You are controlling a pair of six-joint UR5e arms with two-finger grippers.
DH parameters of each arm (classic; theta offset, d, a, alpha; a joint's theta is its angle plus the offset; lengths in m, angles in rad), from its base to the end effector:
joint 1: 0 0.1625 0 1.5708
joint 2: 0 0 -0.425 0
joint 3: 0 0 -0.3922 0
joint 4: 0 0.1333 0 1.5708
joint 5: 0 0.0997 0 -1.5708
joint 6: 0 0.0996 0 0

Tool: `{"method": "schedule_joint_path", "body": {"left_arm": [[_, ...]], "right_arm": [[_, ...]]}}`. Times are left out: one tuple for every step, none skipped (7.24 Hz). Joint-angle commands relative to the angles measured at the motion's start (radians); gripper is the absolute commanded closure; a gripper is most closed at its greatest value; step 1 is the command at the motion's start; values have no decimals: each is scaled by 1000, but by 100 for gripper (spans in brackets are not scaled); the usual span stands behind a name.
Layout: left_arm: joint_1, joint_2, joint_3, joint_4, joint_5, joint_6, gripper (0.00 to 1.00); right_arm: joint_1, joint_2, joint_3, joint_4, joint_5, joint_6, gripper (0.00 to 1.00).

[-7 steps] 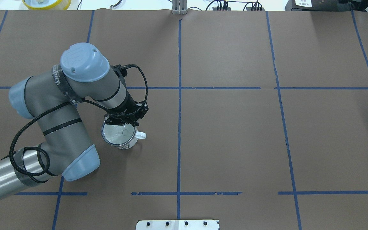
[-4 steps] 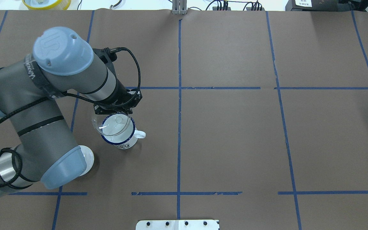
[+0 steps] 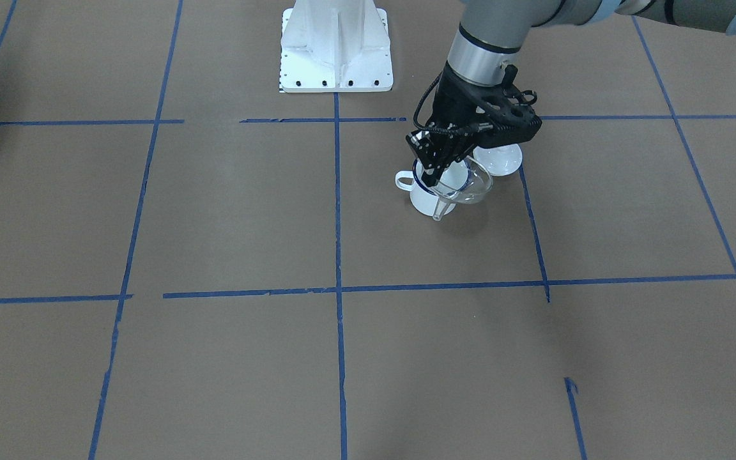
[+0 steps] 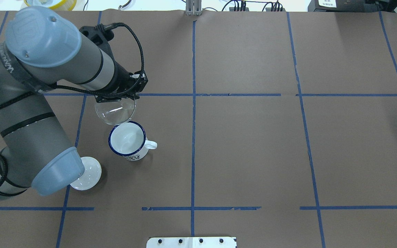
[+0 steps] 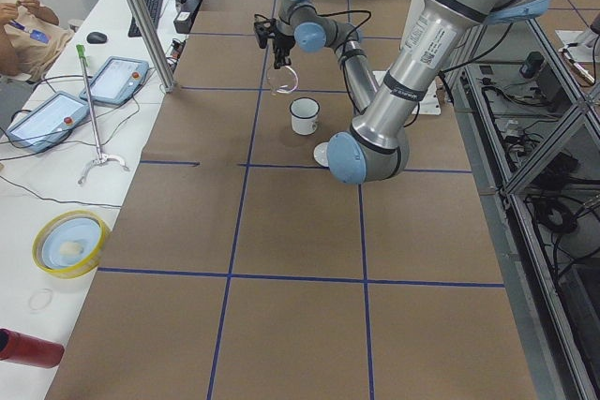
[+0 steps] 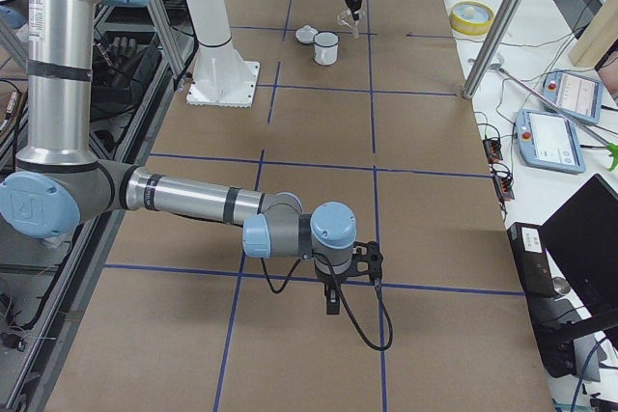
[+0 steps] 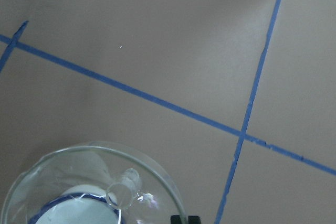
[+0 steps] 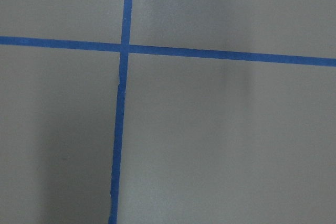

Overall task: Remove funnel from cup
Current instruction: 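Close the left gripper on the funnel and lift it out of the mug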

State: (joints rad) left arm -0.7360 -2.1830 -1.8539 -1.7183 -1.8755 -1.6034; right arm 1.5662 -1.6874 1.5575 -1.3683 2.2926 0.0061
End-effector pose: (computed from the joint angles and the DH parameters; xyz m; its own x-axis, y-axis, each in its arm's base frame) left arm 0.3914 -0.4941 0.1660 0.3586 -0.3667 -0.8584 0.4603 0.8695 -0.1792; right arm 0.0654 -0.4446 0.7028 0.7504 -0.0453 0.6594 0.0000 0.9977 0.0685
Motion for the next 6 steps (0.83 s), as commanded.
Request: {"method": "schedule_joint_path", "body": {"left_arm": [[-39, 3, 198, -330, 101, -79, 100], [-60, 5, 302, -501, 146, -146, 100], [-74, 6, 417, -711, 215, -215, 100], [-72, 25, 465, -794, 276, -242, 100], [-74, 52, 470, -860, 283, -256, 100], [-63, 74, 528, -979, 292, -330, 100]], "right_arm": [[0, 0, -1, 0, 1, 0, 0], [0, 0, -1, 0, 1, 0, 0], [0, 0, -1, 0, 1, 0, 0], [0, 0, 1, 0, 1, 0, 0], [0, 0, 0, 0, 1, 0, 0], [0, 0, -1, 0, 1, 0, 0]]}}
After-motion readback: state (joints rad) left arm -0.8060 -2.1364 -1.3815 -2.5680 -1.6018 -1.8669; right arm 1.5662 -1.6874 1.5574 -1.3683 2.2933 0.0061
